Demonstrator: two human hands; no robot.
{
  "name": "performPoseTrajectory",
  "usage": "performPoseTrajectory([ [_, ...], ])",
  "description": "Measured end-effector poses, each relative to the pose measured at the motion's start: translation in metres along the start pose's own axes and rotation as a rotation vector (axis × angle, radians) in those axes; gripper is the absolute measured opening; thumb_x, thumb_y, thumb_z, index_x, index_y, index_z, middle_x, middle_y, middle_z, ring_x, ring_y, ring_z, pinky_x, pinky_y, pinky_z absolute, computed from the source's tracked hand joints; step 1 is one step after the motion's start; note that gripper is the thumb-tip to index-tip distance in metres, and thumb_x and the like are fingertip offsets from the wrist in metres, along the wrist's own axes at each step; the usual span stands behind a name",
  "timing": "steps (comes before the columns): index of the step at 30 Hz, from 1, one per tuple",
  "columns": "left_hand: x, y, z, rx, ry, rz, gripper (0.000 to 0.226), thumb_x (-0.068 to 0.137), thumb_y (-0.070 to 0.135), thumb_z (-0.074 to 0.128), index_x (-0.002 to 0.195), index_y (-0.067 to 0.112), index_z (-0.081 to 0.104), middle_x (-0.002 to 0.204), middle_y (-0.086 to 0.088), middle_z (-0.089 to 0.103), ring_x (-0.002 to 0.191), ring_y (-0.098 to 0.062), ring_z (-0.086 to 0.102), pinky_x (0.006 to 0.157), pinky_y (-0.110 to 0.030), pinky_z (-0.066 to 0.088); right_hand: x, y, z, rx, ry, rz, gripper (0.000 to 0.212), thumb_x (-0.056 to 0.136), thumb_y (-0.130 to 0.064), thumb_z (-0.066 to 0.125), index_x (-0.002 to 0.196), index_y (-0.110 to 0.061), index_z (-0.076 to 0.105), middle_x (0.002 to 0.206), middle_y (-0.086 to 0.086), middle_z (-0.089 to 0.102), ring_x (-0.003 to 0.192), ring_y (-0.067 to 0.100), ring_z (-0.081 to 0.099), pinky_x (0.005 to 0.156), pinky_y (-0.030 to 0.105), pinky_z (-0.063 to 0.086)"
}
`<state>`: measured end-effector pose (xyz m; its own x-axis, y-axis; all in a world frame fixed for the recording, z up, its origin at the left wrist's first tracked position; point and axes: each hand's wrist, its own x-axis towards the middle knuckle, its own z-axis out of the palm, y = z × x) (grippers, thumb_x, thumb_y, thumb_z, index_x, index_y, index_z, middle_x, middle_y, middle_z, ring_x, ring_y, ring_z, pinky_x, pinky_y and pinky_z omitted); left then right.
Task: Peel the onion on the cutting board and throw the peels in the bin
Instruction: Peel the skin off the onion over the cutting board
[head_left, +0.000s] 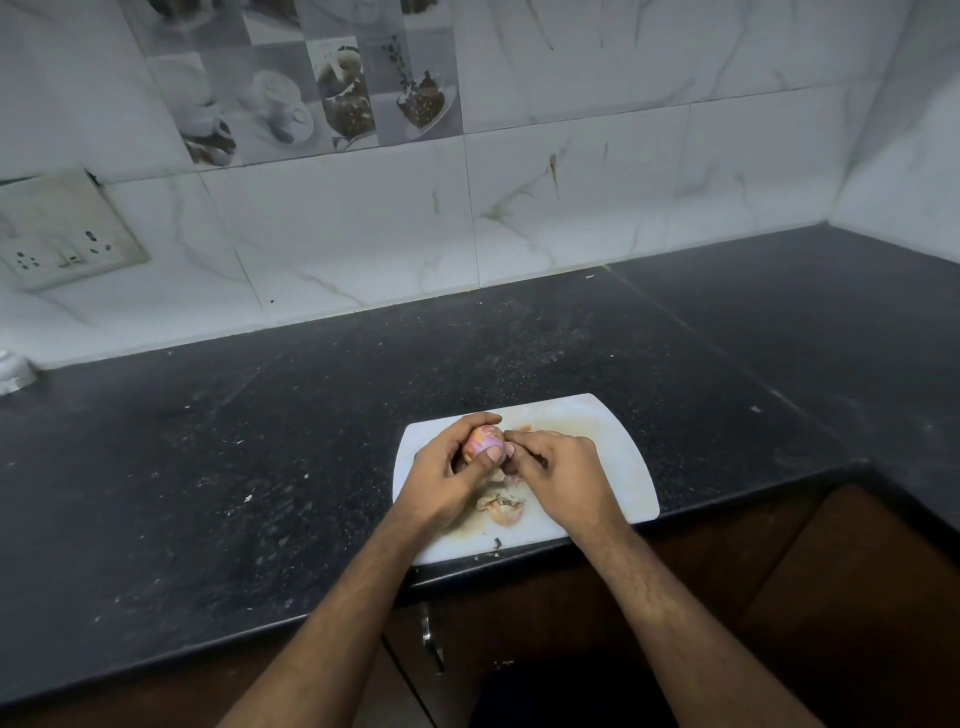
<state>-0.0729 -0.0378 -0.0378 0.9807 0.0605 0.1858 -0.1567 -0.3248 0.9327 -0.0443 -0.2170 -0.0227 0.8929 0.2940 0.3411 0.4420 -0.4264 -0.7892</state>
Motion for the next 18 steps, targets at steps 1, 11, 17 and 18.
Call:
performPoseTrajectory([
  [1, 0.0002, -0.0002, 0.0001, 0.004, -0.011, -0.001, 0.040, 0.095, 0.044, 0.072, 0.134, 0.036, 0.067, 0.125, 0.010, 0.073, 0.118, -0.013, 0.070, 0.106, -0.048, 0.056, -0.0004, 0.0004, 0.0005, 0.027, -0.002, 0.014, 0.025, 0.096, -0.021, 0.069, 0.120, -0.016, 0.075, 0.100, -0.003, 0.078, 0.087, 0.001, 0.069, 0.079, 0.006, 0.051],
  [11, 0.0023, -0.0018, -0.0010, 0.012, -0.057, 0.022, 0.033, 0.101, 0.028, 0.072, 0.132, 0.038, 0.066, 0.128, 0.012, 0.070, 0.119, -0.014, 0.068, 0.105, -0.046, 0.058, -0.0001, 0.0010, 0.0073, 0.017, 0.021, 0.146, 0.022, 0.092, -0.024, 0.075, 0.113, -0.017, 0.077, 0.084, -0.011, 0.077, 0.076, -0.005, 0.070, 0.072, 0.012, 0.057],
  [17, 0.0026, -0.0024, -0.0015, -0.002, -0.077, 0.075, 0.038, 0.099, 0.013, 0.073, 0.130, 0.035, 0.066, 0.127, 0.013, 0.068, 0.118, -0.015, 0.066, 0.103, -0.038, 0.057, 0.0029, 0.0003, 0.0097, 0.002, 0.077, 0.226, 0.011, 0.087, -0.023, 0.078, 0.096, -0.021, 0.073, 0.077, -0.013, 0.072, 0.072, -0.004, 0.069, 0.068, 0.013, 0.057],
  [18, 0.0030, -0.0030, -0.0017, 0.005, -0.078, 0.082, 0.039, 0.099, 0.011, 0.073, 0.129, 0.035, 0.066, 0.127, 0.012, 0.068, 0.120, -0.016, 0.066, 0.104, -0.038, 0.056, 0.0038, 0.0008, 0.0099, -0.004, 0.078, 0.236, 0.011, 0.086, -0.023, 0.078, 0.094, -0.021, 0.072, 0.077, -0.013, 0.072, 0.072, -0.003, 0.069, 0.068, 0.016, 0.058],
])
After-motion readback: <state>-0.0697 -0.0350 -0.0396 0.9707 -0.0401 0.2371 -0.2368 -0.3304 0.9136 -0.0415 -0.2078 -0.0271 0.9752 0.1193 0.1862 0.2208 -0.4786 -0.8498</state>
